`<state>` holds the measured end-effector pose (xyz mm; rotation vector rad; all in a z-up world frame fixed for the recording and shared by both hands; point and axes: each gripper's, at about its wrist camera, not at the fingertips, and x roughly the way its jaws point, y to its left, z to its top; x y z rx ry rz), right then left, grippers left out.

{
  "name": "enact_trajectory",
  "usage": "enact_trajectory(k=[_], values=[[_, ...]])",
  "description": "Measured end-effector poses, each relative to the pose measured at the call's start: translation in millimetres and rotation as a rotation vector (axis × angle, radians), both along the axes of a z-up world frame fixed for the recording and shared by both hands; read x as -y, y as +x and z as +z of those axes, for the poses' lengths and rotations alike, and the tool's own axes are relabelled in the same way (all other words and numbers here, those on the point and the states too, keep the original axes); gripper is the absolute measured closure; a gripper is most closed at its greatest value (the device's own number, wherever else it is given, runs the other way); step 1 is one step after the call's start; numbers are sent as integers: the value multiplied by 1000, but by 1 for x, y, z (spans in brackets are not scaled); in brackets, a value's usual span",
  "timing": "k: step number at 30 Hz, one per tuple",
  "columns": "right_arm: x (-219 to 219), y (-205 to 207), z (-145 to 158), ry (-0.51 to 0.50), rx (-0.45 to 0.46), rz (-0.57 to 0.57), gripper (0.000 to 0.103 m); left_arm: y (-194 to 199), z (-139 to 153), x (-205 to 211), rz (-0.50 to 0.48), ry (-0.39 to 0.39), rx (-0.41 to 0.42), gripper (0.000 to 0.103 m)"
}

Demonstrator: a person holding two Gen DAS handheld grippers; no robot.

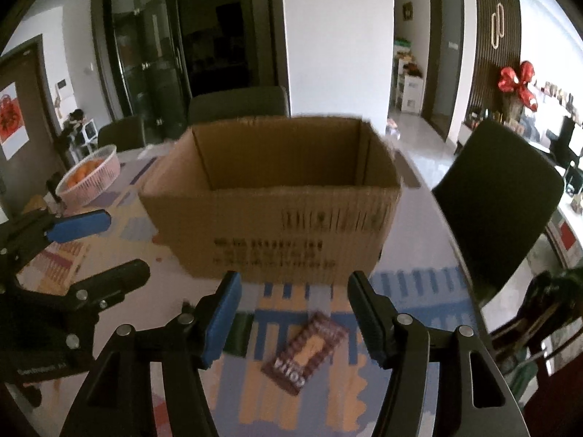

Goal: Organize snacks
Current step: 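Grasp the dark green bar with the left gripper while the right gripper grasps the COSTA biscuit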

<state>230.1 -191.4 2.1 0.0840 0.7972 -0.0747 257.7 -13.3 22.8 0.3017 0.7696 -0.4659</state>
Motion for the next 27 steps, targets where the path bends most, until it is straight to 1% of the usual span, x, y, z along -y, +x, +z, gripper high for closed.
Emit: enact_trajectory(k=[6,8,13,20,23,27], values=[[-6,-4,-30,15,-80,-3,42,-3,-27,3,-59,39,-49,35],[-5,-5,-41,24,-110,-10,42,-3,-38,4,-91,59,-70,32],[-6,-7,-66,25,-159,-38,42,-2,-60,11,-146,104,-117,32],[4,-5,-86,58,-218,-108,42,8,-89,20,-193,171,-163,30],[8,-5,-91,69,-230,-126,42,12,-99,24,-216,196,-180,27],[10,-5,-96,74,-239,-139,42,18,-111,31,-238,218,-205,27]])
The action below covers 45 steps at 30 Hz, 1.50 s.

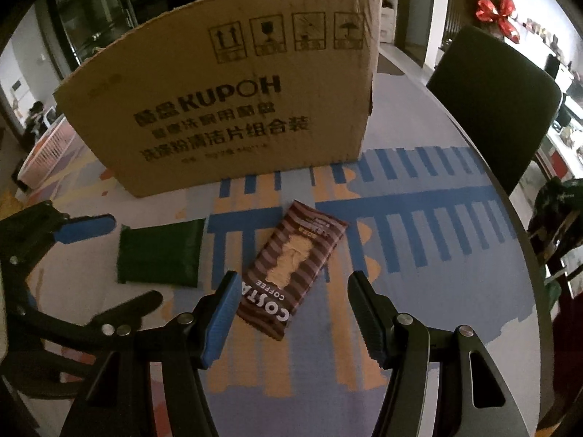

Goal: Organize snacks
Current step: 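Grasp the dark green bar with the left gripper while the right gripper grasps the COSTA biscuit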

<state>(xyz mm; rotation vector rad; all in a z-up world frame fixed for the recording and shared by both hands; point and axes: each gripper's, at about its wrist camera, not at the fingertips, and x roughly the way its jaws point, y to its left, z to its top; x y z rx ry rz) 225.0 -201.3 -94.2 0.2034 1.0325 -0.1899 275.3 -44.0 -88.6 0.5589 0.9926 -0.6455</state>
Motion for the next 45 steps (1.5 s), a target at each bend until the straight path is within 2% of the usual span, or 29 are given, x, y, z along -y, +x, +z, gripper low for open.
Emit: enact_trajectory(k=[14,15,17,19,27,32,36,43,45], values=[[4,5,-5,9,-9,-16,41,21,-10,6,10,-31,-32,28],[4,5,-5,8,-8,-15,41,22,-9,5,15,-44,-46,31],[5,6,-5,10,-6,-15,41,22,-9,1,28,-69,-62,49],[7,7,-6,16,-6,-17,41,23,-7,-3,45,-95,-83,60],[7,12,-7,28,2,-11,41,16,-2,-27,201,-194,-113,61],[12,16,-11,41,-8,-28,41,4,13,-43,344,-243,-48,61],[16,24,-15,49,-14,-37,41,-5,23,-46,395,-251,2,61],[-1,42,-18,-19,-20,25,42,-5,24,-42,479,-278,-10,61],[-7,43,-19,-52,-19,40,48,-5,23,-42,503,-290,-18,61]])
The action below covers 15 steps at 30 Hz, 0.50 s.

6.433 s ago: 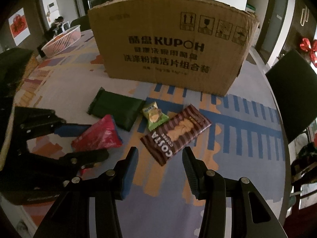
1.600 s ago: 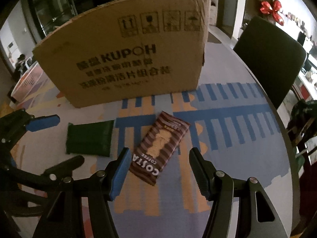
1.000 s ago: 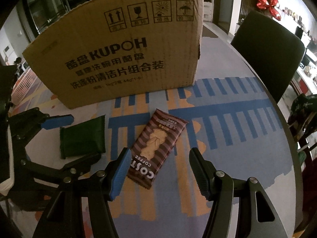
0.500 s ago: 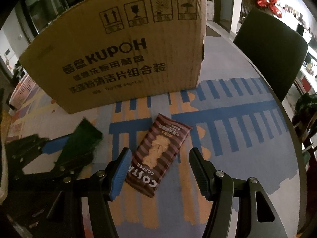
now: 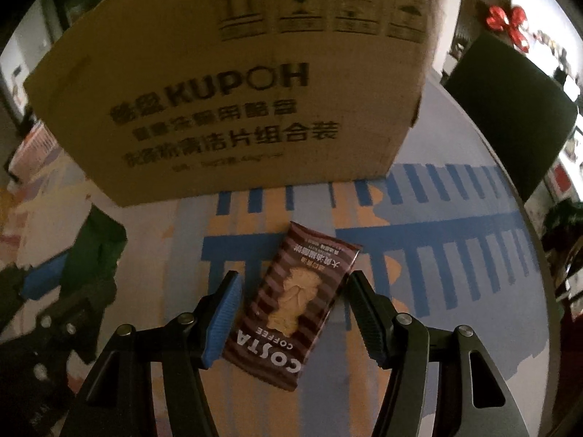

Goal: Organize snacks
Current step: 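Grasp the dark green bar with the left gripper while the right gripper grasps the COSTA biscuit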

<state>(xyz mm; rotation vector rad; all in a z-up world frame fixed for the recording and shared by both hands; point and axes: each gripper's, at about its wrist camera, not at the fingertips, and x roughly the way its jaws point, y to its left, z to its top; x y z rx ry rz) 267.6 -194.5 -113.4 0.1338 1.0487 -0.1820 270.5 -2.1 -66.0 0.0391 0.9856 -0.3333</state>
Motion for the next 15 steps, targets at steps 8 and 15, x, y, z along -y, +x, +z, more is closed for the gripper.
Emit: enact_trajectory(k=[8,15], values=[[-13,0,3,-23,15,47,65,-5,2,4,41,-27,-1,61],[0,-17,34,1,77,68,65,-14,16,5,53,-38,31,61]])
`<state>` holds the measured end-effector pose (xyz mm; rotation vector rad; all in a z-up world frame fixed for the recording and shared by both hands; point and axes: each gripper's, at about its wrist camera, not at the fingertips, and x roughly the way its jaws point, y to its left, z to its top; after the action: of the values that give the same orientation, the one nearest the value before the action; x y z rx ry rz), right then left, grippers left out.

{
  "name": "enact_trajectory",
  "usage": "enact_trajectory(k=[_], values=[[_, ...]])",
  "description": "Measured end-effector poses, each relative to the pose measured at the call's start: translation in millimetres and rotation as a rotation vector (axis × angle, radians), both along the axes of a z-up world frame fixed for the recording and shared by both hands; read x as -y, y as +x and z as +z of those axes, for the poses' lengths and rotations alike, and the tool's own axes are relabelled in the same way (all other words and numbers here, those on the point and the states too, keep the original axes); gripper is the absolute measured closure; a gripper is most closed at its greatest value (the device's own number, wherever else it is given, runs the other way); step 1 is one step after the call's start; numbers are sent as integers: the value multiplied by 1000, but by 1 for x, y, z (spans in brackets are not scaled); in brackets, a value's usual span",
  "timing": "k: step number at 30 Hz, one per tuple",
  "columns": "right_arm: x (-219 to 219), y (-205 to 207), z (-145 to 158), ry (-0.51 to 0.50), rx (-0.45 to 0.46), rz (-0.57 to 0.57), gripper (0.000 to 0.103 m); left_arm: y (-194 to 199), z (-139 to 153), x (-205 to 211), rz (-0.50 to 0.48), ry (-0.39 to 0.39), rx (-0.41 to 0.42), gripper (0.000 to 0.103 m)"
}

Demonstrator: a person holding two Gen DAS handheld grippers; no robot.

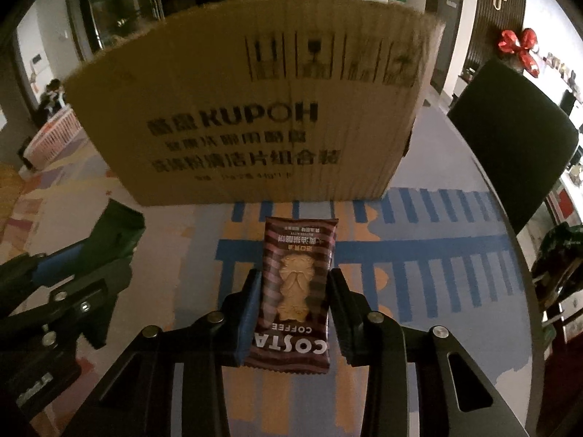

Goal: Organize snacks
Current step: 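Grasp the dark green bar with the left gripper while the right gripper grasps the COSTA biscuit, then carry the green bar and COSTA biscuit into the box and open both grippers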

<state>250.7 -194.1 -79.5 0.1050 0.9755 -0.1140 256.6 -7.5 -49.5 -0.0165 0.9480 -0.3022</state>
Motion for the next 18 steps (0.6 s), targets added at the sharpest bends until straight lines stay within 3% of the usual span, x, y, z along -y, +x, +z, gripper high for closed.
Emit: enact_trajectory(k=[18], values=[[4,-48,107,31,252,37,65,-31,91,7,10,-45,198,61]])
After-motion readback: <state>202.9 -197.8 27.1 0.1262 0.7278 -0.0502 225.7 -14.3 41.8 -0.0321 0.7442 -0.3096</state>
